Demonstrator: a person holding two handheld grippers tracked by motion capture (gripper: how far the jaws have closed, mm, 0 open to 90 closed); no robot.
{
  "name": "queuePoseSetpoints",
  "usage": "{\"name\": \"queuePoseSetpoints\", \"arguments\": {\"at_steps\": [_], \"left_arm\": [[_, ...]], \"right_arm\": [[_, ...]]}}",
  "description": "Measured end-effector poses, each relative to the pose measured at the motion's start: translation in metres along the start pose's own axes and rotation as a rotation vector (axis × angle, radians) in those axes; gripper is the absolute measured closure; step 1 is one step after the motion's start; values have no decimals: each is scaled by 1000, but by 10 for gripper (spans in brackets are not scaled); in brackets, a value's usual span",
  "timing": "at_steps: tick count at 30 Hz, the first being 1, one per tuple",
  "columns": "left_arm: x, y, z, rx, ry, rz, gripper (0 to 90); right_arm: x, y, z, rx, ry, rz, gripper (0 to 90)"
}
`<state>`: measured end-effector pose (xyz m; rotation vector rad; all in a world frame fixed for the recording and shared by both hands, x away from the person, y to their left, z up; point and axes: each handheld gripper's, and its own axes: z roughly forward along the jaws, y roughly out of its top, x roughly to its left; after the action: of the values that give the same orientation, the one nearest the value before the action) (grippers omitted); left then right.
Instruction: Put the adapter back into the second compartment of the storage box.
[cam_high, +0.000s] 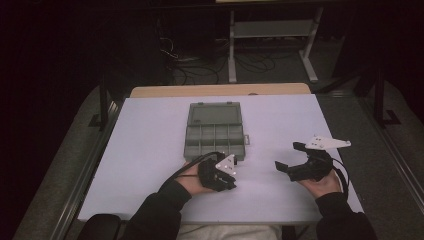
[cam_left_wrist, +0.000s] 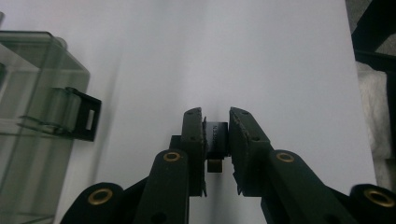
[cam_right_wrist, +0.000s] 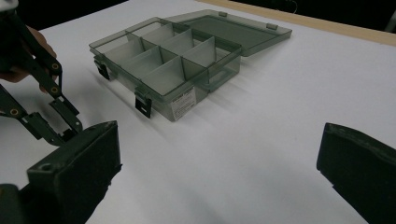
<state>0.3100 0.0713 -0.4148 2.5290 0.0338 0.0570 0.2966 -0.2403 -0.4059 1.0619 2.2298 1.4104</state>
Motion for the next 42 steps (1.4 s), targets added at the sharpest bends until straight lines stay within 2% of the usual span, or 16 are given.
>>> {"name": "queuePoseSetpoints", "arguments": {"at_steps": [9, 24, 32, 42], "left_arm": [[5, 1, -14, -31, 12, -17, 762], [17, 2, -37, -51, 39, -33, 763], [27, -6, -50, -81, 58, -75, 763], [39, -13, -68, -102, 92, -106, 764]], "right_arm": [[-1, -1, 1, 11, 5, 2, 0], [-1, -1, 1, 7, 3, 5, 0], [-1, -1, 1, 8, 4, 6, 0], [-1, -1, 1, 3, 13, 12, 0]]}}
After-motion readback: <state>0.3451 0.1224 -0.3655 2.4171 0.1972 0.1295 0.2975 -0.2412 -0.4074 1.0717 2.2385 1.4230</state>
